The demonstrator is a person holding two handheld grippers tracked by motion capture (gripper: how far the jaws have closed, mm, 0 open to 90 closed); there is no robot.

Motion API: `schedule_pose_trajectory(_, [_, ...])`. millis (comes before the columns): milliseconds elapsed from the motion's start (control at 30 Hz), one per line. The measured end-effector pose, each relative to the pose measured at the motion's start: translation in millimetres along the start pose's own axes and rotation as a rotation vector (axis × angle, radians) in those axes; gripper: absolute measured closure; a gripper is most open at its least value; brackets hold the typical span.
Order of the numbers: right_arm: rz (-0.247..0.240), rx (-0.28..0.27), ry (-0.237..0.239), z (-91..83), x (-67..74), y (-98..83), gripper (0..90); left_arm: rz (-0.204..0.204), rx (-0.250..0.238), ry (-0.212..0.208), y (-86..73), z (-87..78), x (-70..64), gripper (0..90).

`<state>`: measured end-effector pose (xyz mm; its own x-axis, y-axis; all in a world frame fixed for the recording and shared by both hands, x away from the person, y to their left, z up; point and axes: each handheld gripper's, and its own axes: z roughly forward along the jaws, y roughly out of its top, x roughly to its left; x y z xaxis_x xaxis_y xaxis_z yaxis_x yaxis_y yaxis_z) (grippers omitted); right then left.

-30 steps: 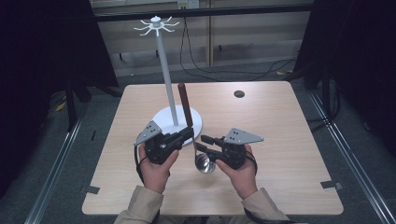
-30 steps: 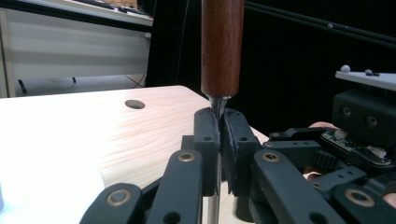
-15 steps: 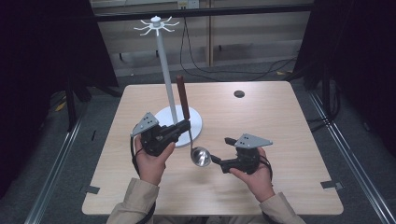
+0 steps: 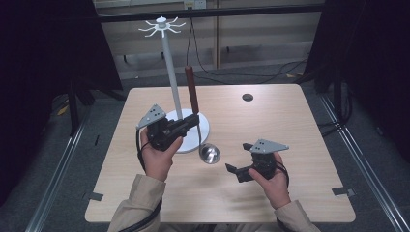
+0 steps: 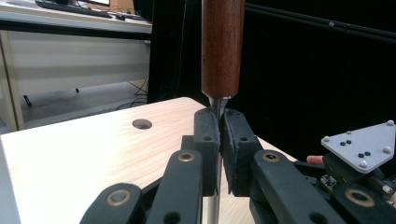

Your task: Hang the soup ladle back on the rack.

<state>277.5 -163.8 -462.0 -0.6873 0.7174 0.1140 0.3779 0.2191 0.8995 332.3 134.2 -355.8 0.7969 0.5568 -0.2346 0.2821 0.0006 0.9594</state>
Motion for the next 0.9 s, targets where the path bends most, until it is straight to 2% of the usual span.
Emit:
schedule_pose_trajectory(433, [0.002,0.018,0.007,0.8,-2.1,-4.7,1.8,0.004,-0.006,0.007,15.9,5.7,12.4,85.2])
schedule_pose_trajectory(900, [-0.003,0.010,0.011,-0.3,-3.2,-5.0,2.3,0.014,-0.016,-0.011,35.8,15.5,24.3,85.2])
